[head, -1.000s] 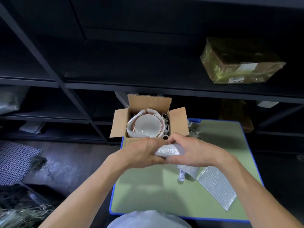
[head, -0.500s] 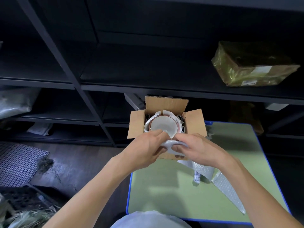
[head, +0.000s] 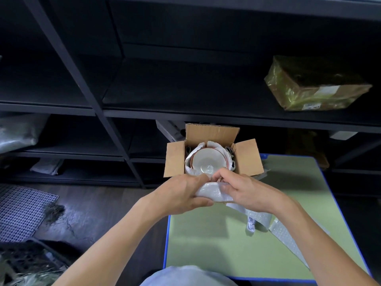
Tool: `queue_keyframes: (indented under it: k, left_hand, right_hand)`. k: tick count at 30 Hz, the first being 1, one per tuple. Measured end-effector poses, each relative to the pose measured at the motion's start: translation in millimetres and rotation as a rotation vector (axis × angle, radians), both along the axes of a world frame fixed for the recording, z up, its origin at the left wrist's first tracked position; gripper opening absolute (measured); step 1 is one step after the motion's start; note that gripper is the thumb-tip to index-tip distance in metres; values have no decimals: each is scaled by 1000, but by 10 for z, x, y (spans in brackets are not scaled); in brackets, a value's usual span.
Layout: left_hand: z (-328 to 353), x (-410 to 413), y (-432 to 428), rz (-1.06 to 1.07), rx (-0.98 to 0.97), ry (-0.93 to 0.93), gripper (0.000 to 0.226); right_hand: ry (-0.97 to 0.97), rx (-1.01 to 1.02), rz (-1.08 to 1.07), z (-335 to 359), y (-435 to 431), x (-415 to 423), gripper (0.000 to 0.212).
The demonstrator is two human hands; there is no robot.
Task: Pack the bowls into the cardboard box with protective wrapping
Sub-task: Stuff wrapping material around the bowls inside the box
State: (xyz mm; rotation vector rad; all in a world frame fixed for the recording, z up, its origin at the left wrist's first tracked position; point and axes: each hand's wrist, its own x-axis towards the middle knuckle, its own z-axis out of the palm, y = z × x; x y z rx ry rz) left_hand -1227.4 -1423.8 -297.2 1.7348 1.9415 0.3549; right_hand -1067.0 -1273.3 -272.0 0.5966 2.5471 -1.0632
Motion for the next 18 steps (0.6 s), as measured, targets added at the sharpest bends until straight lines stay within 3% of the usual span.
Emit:
queue_keyframes:
  k: [3, 8, 12, 18]
  left_hand:
    - [-20, -6, -15, 11, -5, -19, 41]
    - [-23, -37, -57, -36, -5, -73, 45]
    - [-41, -68, -78, -26, 18, -79, 36]
    - [-3, -144, -89, 31, -19, -329, 24]
  right_hand:
    - [11, 19, 6, 6, -33, -20, 1]
    - [-59, 84, 80, -15, -52, -31, 32]
    - [-28, 88, 60, -80, -65, -49, 26]
    - [69, -73, -24, -57, 22, -102, 19]
